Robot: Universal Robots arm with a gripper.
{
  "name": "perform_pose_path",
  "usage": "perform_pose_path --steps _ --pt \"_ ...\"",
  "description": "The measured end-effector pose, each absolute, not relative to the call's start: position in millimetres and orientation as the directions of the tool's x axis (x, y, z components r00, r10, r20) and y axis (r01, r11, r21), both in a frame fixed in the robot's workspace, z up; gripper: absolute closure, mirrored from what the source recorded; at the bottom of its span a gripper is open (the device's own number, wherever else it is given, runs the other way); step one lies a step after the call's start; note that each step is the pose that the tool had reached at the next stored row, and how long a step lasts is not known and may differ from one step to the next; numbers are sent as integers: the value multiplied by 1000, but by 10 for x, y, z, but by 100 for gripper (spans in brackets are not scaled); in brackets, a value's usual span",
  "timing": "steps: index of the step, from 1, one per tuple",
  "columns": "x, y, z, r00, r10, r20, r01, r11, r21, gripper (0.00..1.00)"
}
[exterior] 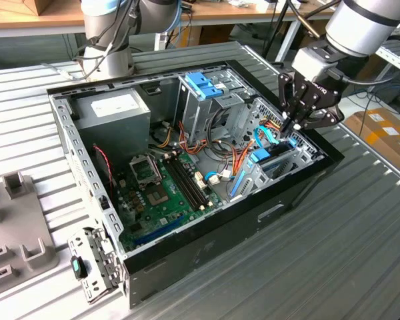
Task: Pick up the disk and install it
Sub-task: 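Insert the second disk wire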
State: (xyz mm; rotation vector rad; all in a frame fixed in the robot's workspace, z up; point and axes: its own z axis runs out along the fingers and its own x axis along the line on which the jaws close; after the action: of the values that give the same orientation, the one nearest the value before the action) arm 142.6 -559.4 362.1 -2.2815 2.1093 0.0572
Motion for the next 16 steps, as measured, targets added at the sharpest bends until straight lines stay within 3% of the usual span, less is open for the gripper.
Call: perform_pose_path --steps 16 --pt "1408 -5623 3611 74 -996 -59 -997 -74 -1 84"
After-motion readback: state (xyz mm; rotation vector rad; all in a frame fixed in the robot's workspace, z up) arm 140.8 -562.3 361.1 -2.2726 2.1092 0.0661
